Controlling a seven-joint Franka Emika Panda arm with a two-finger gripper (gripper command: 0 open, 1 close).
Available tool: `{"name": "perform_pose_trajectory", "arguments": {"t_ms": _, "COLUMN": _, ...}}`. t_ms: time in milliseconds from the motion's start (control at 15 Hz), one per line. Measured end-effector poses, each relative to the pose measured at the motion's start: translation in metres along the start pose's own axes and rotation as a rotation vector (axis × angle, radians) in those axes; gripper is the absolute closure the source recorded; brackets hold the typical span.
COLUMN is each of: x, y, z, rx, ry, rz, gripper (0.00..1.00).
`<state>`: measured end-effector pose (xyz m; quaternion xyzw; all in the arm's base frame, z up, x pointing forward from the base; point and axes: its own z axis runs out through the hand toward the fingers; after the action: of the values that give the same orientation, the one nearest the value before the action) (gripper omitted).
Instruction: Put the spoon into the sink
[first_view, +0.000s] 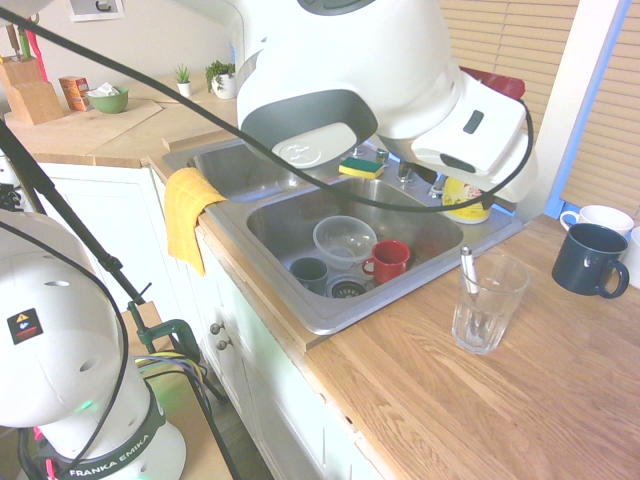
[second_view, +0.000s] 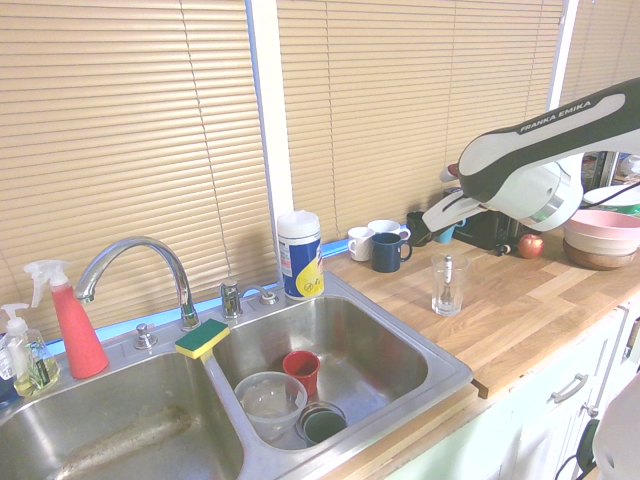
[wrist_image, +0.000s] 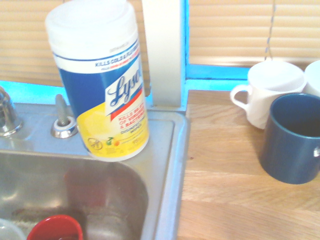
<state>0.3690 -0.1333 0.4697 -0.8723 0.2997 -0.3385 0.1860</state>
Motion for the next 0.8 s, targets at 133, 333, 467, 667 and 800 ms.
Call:
{"name": "perform_pose_trajectory", "arguments": {"t_ms": 133, "x": 0.003, "y": 0.010, "z": -0.001, "rx": 0.011, "ry": 0.002, "rz": 0.026, "gripper": 0.00}}
{"name": "perform_pose_trajectory", "arguments": {"t_ms": 333, "x": 0.003, "y": 0.025, "z": -0.003, "rx": 0.003, "ry": -0.017, "rz": 0.052, "gripper": 0.00}}
{"name": "perform_pose_trajectory", "arguments": {"t_ms": 467, "x": 0.001, "y": 0.034, "z": -0.007, "rx": -0.031, "ry": -0.044, "rz": 0.060, "gripper": 0.00}}
{"name": "perform_pose_trajectory", "arguments": {"t_ms": 667, "x": -0.003, "y": 0.042, "z": -0.011, "rx": -0.086, "ry": -0.086, "rz": 0.067, "gripper": 0.00}}
{"name": "perform_pose_trajectory", "arguments": {"t_ms": 800, "x": -0.005, "y": 0.045, "z": -0.011, "rx": -0.108, "ry": -0.104, "rz": 0.074, "gripper": 0.00}}
